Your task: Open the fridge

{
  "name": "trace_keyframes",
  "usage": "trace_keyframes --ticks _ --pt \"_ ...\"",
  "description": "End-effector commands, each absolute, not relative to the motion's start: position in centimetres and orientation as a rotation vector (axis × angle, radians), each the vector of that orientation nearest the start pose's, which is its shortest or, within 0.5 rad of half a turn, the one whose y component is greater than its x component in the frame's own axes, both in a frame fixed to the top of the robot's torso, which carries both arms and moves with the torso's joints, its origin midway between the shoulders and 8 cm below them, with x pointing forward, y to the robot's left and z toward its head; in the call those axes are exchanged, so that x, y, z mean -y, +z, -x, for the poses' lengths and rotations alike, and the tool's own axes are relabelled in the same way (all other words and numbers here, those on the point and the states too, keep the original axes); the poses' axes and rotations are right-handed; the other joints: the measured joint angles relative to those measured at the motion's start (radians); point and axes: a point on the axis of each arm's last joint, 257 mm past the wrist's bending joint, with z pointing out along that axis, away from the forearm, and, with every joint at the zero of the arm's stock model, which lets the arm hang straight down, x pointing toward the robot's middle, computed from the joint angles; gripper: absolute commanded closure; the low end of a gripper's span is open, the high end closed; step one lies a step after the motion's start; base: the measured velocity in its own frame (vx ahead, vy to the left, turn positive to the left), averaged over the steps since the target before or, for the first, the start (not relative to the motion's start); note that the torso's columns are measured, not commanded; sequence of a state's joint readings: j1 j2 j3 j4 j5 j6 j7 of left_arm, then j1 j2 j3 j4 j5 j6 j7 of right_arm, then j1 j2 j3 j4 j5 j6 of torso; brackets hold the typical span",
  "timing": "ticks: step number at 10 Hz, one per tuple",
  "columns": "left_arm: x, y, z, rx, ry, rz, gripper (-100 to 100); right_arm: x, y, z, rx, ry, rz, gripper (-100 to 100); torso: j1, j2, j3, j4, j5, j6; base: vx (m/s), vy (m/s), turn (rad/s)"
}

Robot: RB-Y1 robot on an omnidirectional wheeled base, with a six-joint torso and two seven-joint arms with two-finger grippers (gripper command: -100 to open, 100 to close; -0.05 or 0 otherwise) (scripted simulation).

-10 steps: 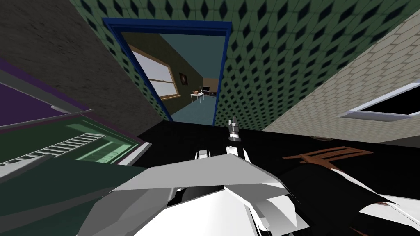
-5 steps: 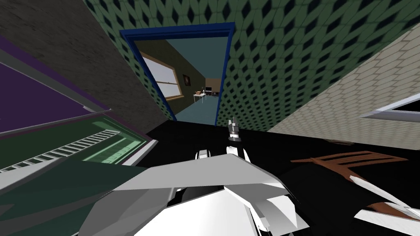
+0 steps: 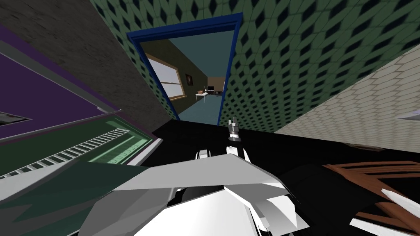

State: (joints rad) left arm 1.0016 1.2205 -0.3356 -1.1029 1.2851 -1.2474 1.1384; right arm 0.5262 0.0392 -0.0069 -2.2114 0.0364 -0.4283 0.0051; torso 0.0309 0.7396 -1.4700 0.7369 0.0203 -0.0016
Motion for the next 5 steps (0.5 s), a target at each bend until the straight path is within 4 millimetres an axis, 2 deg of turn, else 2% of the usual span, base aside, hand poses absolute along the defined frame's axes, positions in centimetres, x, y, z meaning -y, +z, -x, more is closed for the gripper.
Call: trace_keyframes --ticks 1,3,4,5 --pt "-68.7 -21.3 -5.4 -0.396 -1.334 1.827 100 29.0 -3.0 -36.4 -0.712 1.218 -0.794 0 0.004 -0.002 -0.002 0.000 -0.001 -0.005 0.090 0.144 0.170" --pt "-67.8 -21.9 -5.1 -0.446 -1.327 1.852 100 29.0 -3.0 -36.4 -0.712 1.218 -0.794 0 0.008 -0.003 -0.002 -0.001 0.002 0.001 0.017 0.055 0.001" --pt "-66.0 -21.0 -4.4 -0.437 -1.380 1.815 100 29.0 -3.0 -36.4 -0.712 1.218 -0.794 0 0.007 -0.002 0.000 -0.001 0.004 0.001 0.030 0.129 0.192" --pt "-65.2 -21.8 -3.0 -0.447 -1.361 1.845 100 29.0 -3.0 -36.4 -0.712 1.218 -0.794 0 0.009 -0.002 0.000 0.000 0.003 -0.003 0.064 0.156 0.176"
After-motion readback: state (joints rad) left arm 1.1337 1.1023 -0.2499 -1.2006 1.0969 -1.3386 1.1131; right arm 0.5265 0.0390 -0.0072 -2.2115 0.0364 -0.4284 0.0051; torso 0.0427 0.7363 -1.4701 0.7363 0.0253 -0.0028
